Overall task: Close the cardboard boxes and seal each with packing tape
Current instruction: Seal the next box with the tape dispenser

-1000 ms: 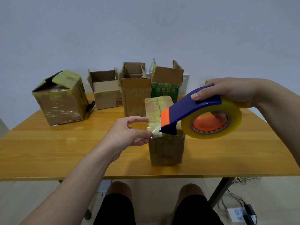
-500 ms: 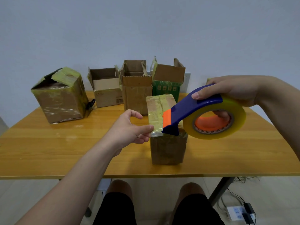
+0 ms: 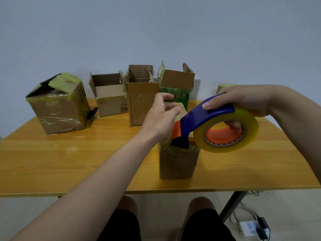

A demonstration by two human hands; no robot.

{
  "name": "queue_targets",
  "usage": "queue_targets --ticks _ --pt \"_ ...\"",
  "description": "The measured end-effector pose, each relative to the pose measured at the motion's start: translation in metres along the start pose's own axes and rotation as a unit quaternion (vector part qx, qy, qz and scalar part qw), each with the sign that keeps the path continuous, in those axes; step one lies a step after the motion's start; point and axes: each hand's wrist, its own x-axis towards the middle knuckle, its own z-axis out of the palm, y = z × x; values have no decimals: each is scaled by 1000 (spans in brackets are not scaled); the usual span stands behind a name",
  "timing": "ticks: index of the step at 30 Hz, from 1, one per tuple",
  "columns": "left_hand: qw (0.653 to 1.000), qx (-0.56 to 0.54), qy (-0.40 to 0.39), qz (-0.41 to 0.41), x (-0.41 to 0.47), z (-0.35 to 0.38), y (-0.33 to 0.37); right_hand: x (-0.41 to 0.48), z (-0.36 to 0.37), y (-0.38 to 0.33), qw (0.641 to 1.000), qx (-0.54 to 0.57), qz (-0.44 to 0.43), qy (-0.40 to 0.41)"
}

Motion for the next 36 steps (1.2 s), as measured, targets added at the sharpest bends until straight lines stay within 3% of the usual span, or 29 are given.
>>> queue_targets --ticks 2,9,15,23,36 --pt "997 -48 -41 -47 8 16 3 0 -3 7 1000 -6 -5 9" --pt "989 97 -110 -4 10 34 1 -4 -9 28 1000 16 -6 -9" --pt "977 181 -109 12 11 36 -8 -14 -17 49 997 75 -5 -35" --pt "957 258 -132 29 12 42 -4 -39 -40 79 994 108 6 -4" --pt "902 397 -169 24 18 50 -4 -30 -44 88 998 46 13 -35"
